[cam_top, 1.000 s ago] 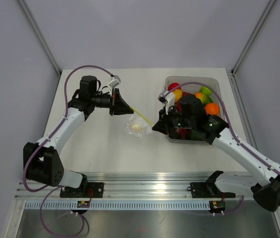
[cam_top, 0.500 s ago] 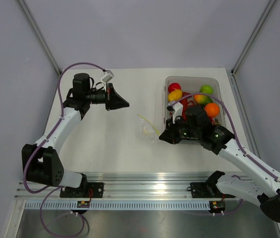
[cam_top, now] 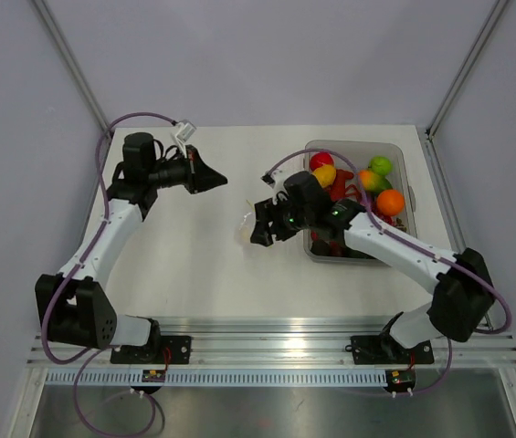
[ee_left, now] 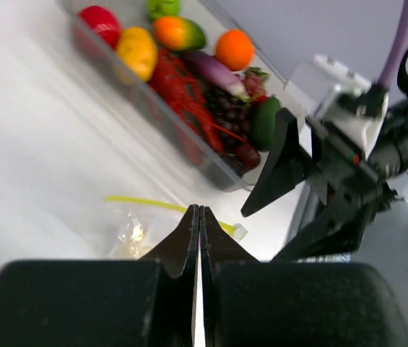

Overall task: Place the food in the zip-top bag and seal the zipper
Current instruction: Place the zipper food storage bag at the center of the board, then reset both arms

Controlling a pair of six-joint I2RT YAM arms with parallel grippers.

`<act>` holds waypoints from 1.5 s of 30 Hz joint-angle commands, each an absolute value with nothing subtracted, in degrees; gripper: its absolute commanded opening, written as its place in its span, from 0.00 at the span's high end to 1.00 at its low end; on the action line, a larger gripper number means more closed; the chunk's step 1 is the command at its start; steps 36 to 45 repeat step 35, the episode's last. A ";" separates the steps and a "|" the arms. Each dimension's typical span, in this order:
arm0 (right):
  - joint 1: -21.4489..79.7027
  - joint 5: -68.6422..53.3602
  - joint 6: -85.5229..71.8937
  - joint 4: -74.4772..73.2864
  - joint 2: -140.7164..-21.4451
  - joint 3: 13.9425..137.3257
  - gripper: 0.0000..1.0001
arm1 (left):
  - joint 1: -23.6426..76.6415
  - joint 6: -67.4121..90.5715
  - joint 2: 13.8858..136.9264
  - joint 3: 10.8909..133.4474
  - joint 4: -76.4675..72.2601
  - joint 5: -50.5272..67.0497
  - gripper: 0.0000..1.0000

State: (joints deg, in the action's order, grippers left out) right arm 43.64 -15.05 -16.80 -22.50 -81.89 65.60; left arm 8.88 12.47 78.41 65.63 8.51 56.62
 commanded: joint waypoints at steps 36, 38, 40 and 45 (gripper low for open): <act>45.70 44.82 -27.33 -35.33 -44.74 53.44 0.01 | 4.48 20.65 44.39 48.08 19.60 9.67 0.01; 45.70 44.82 -27.33 -35.33 -44.74 53.44 0.01 | 4.48 20.65 44.39 48.08 19.60 9.67 0.01; 45.70 44.82 -27.33 -35.33 -44.74 53.44 0.01 | 4.48 20.65 44.39 48.08 19.60 9.67 0.01; 45.70 44.82 -27.33 -35.33 -44.74 53.44 0.01 | 4.48 20.65 44.39 48.08 19.60 9.67 0.01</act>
